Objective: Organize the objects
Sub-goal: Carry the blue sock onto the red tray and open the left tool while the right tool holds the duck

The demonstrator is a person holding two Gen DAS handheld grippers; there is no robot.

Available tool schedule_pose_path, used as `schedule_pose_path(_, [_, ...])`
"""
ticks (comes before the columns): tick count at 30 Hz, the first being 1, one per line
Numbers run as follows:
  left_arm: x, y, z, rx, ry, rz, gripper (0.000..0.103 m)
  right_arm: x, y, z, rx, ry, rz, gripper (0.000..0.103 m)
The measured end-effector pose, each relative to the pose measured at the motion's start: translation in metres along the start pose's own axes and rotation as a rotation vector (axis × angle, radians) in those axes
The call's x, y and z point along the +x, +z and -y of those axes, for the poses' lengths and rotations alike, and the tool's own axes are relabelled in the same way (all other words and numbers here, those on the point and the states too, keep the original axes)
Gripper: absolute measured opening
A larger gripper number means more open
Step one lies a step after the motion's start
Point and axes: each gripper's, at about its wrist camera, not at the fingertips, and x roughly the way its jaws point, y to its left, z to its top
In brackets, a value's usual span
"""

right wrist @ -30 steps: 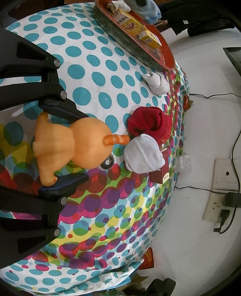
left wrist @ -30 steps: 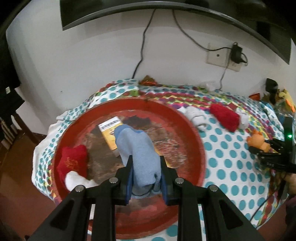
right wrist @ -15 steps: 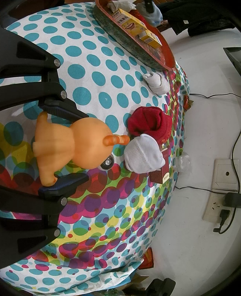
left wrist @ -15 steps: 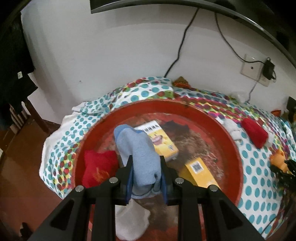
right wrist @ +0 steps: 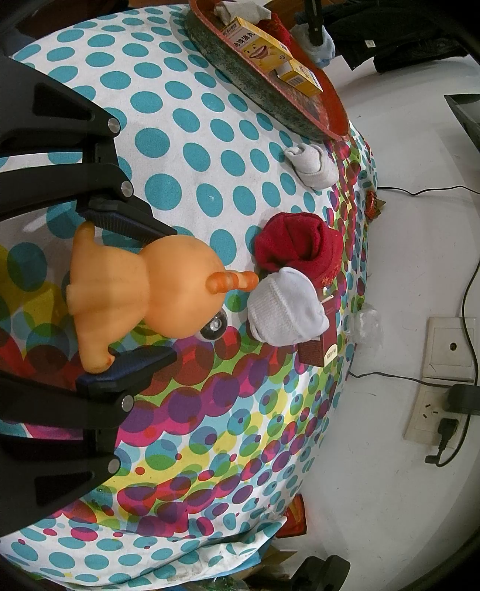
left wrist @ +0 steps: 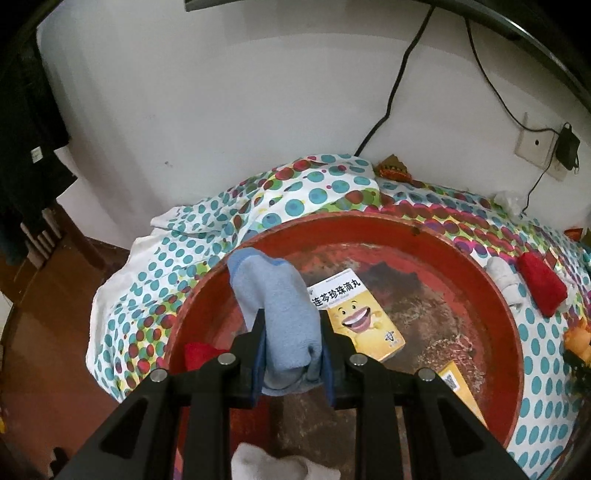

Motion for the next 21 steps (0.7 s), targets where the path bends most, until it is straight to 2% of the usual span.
schedule_pose_path(8, [0.020, -0.002, 0.001, 0.020, 0.060, -0.042, 0.028, 0.000, 0.000, 0.000, 0.000, 0.000, 0.000, 0.055])
schedule_pose_path(13, [0.023, -0.004, -0.004, -0.006, 0.086, -0.064, 0.034, 0.000, 0.000, 0.000, 0.000, -0.001, 0.000, 0.056])
schedule_pose_path(17, [0.021, -0.008, -0.009, -0.029, 0.088, -0.078, 0.050, 0.000, 0.000, -0.001, -0.001, -0.001, 0.000, 0.056])
schedule_pose_path(21, [0.010, -0.014, -0.007, -0.002, 0.110, -0.060, 0.054, 0.000, 0.001, -0.001, 0.000, -0.001, 0.000, 0.056])
